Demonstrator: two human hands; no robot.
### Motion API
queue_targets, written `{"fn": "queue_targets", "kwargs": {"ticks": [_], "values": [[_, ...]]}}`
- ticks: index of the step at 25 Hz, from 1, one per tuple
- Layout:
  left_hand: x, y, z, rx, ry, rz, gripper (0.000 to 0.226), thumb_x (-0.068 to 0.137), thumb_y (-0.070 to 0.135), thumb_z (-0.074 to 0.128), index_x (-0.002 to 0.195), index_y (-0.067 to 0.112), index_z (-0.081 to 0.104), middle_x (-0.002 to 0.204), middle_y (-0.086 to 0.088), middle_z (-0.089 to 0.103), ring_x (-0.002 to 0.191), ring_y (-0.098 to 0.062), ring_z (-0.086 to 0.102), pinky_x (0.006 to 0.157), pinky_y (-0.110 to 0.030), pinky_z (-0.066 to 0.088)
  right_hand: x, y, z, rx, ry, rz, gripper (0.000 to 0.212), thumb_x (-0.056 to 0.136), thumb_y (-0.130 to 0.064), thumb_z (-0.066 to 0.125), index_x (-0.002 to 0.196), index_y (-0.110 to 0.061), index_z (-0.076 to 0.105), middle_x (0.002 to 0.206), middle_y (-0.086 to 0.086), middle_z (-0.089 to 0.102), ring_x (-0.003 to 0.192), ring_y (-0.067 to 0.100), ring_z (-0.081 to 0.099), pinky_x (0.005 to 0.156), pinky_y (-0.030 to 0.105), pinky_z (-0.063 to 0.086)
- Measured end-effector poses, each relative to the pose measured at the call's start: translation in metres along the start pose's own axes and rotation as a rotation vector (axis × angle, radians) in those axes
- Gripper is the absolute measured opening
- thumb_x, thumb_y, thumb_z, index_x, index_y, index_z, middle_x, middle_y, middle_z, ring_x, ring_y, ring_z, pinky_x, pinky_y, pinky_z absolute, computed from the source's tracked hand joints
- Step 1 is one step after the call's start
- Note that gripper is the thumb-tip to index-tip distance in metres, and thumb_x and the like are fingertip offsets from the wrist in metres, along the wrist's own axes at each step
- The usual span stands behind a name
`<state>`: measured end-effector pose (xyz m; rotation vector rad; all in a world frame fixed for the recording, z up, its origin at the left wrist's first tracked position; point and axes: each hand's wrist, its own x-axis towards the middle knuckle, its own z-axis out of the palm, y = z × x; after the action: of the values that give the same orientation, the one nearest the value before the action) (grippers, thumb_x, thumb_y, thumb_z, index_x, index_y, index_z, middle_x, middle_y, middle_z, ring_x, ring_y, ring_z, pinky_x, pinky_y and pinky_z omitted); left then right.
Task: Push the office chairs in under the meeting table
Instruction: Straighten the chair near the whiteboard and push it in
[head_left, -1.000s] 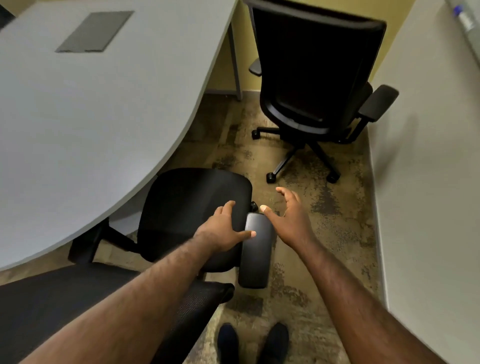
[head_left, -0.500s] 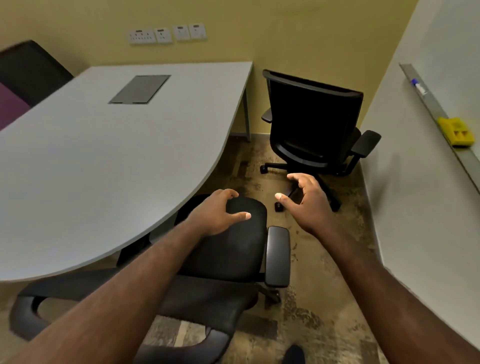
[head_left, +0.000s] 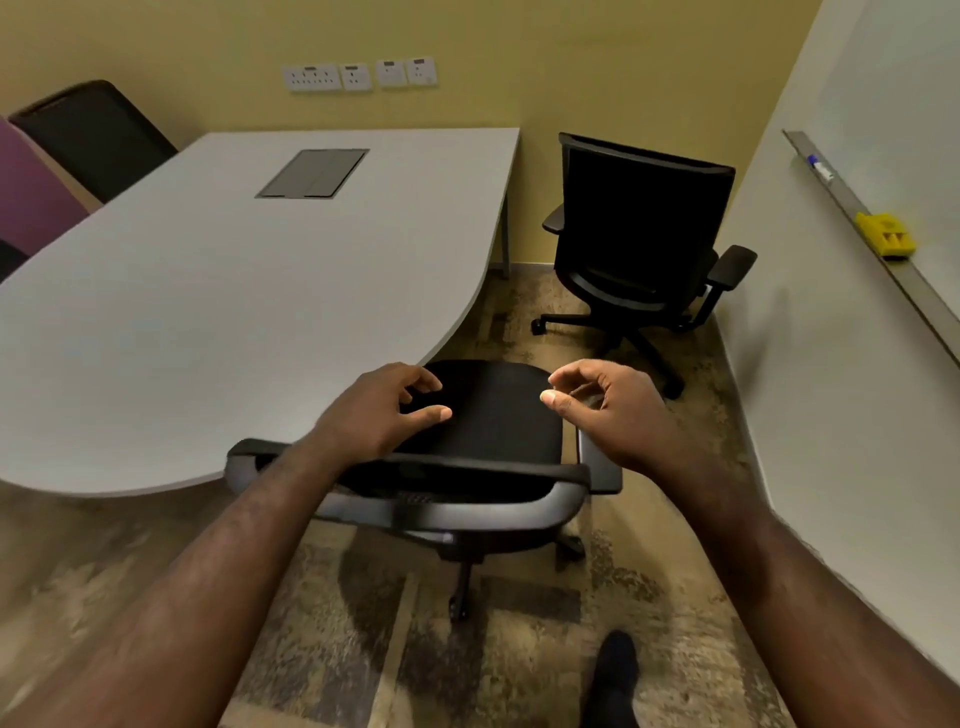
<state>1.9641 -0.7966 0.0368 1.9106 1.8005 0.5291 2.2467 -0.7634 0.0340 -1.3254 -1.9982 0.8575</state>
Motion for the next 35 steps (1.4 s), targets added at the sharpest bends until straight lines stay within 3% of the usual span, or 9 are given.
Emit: {"fn": "queue_targets", "kwargs": {"ticks": [3,6,8,11,14,17,23,30,35], "values": [[-0.041,-0.029,-0.011,0.017,-0.007,0.03,0.02,0.081,0.052,0.069,0.088,0.034,0.065,0.089,0.01,0.065,0.079,-0.008,0.058,0.072,-0.039,0.054,-0.027,-0.019,0.025,-0.042,-0.179,0.006,0.025,0.082,-0.045,0.068,0.102,-0.029,0.065,0.089,-0.015,0.066,0.078,-0.001,0.061,0.064,0.015,0.046],[-0.068,-0.058,-0.016,0.116,-0.031,0.023,0.032,0.078,0.065,0.063,0.082,0.033,0.062,0.081,0.012,0.062,0.076,-0.007,0.057,0.068,-0.04,0.053,-0.046,-0.028,0.058,-0.147,-0.374,0.043,0.041,0.081,-0.051,0.067,0.112,-0.026,0.063,0.099,-0.011,0.065,0.084,0.001,0.06,0.07,0.019,0.048],[-0.078,-0.072,-0.017,0.183,-0.073,0.015,0.047,0.071,0.079,0.055,0.08,0.033,0.061,0.079,0.012,0.061,0.074,-0.007,0.057,0.063,-0.037,0.052,-0.053,-0.03,0.081,-0.358,-0.449,0.032,0.044,0.078,-0.06,0.064,0.108,-0.027,0.061,0.097,-0.009,0.064,0.084,0.007,0.059,0.07,0.027,0.05],[-0.083,-0.087,-0.013,0.357,-0.12,0.019,0.066,0.064,0.094,0.033,0.069,0.033,0.055,0.071,0.012,0.057,0.064,-0.005,0.053,0.049,-0.027,0.038,-0.056,-0.023,0.106,-0.779,-0.336,-0.091,0.038,0.075,-0.067,0.056,0.082,-0.03,0.058,0.072,-0.011,0.061,0.068,0.012,0.057,0.059,0.031,0.042],[-0.086,-0.095,-0.006,0.533,-0.111,0.046,0.078,0.062,0.099,0.017,0.058,0.028,0.049,0.055,0.009,0.051,0.05,-0.005,0.048,0.045,-0.025,0.026,-0.06,-0.014,0.113,-0.921,-0.239,-0.181,0.031,0.072,-0.056,0.062,0.067,-0.027,0.054,0.054,-0.011,0.046,0.049,0.013,0.045,0.051,0.029,0.033],[-0.093,-0.095,0.006,0.593,-0.062,0.098,0.079,0.06,0.101,0.018,0.054,0.026,0.043,0.05,0.01,0.047,0.046,-0.006,0.045,0.043,-0.025,0.025,-0.061,-0.006,0.107,-0.956,-0.199,-0.229,0.026,0.063,-0.046,0.067,0.059,-0.026,0.05,0.047,-0.011,0.036,0.042,0.014,0.034,0.049,0.028,0.024],[-0.089,-0.071,0.033,0.6,0.034,0.065,0.078,0.062,0.1,0.013,0.056,0.028,0.042,0.05,0.011,0.045,0.044,-0.006,0.043,0.044,-0.023,0.027,-0.037,0.023,0.078,-0.995,-0.229,-0.288,0.017,0.066,-0.042,0.065,0.071,-0.026,0.061,0.056,-0.01,0.046,0.049,0.014,0.037,0.054,0.028,0.026],[-0.068,-0.043,0.055,0.583,0.095,-0.066,0.079,0.064,0.099,0.015,0.055,0.026,0.044,0.049,0.01,0.046,0.045,-0.006,0.043,0.044,-0.025,0.032,0.009,0.051,0.047,-0.999,-0.299,-0.394,0.018,0.066,-0.046,0.062,0.07,-0.03,0.055,0.059,-0.009,0.047,0.053,0.016,0.038,0.057,0.03,0.027],[-0.043,-0.017,0.077,0.6,0.171,-0.208,0.08,0.064,0.1,0.015,0.056,0.026,0.046,0.05,0.01,0.045,0.046,-0.005,0.042,0.045,-0.025,0.035,0.059,0.073,0.021,-0.985,-0.343,-0.495,0.017,0.065,-0.043,0.064,0.069,-0.028,0.057,0.063,-0.008,0.06,0.058,0.017,0.053,0.059,0.03,0.031]]}}
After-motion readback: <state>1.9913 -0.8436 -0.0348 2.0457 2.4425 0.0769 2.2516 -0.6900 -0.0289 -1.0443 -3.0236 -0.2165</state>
